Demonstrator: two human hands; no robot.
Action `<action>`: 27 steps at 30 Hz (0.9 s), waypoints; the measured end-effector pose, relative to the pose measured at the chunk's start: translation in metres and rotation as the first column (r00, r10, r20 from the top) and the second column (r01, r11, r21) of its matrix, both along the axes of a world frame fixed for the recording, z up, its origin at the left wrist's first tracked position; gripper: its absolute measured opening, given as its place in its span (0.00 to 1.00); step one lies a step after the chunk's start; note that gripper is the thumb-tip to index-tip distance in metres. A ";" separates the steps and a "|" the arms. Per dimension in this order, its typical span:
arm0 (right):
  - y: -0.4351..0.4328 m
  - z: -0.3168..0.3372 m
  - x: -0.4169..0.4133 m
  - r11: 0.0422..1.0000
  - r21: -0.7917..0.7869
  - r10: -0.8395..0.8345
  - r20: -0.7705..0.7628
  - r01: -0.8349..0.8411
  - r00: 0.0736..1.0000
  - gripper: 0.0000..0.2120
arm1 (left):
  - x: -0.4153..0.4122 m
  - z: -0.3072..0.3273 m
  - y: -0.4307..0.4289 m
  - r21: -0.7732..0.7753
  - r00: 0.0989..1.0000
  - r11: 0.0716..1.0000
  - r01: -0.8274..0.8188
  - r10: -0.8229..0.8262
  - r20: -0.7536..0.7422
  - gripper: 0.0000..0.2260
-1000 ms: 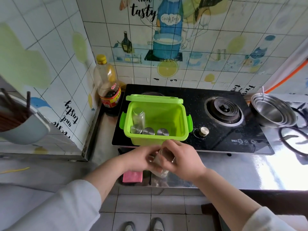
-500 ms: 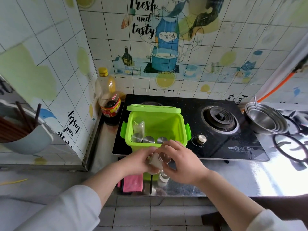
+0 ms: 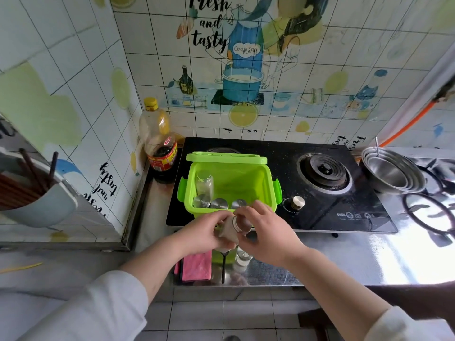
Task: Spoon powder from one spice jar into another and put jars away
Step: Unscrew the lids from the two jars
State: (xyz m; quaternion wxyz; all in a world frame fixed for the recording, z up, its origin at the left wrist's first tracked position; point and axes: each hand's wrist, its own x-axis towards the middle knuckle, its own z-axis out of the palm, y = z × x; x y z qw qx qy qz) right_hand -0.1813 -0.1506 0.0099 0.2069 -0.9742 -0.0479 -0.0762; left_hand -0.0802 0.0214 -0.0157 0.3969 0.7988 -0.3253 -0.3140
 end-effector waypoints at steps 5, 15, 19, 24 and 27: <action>0.003 0.000 -0.002 0.994 0.087 0.067 0.037 -0.070 0.997 0.17 | -0.003 -0.006 -0.003 -0.002 1.000 1.000 0.021 -0.022 -0.001 0.23; 0.005 -0.008 -0.002 0.990 0.118 -0.072 -0.088 0.083 0.993 0.18 | -0.009 -0.018 -0.005 -0.005 1.000 1.000 -0.027 0.027 -0.016 0.23; 0.007 -0.008 -0.004 0.994 0.101 -0.029 -0.022 0.031 0.999 0.19 | -0.011 -0.018 -0.005 -0.024 0.998 0.998 -0.065 0.064 -0.018 0.22; 0.008 -0.004 -0.007 0.993 0.100 0.058 0.011 -0.059 0.998 0.19 | -0.012 -0.018 -0.001 -0.019 0.998 0.998 -0.063 0.063 -0.008 0.22; 0.009 -0.003 -0.006 0.995 0.097 -0.002 0.025 0.000 1.000 0.23 | -0.011 -0.014 -0.001 -0.042 0.998 0.997 -0.061 0.061 0.008 0.20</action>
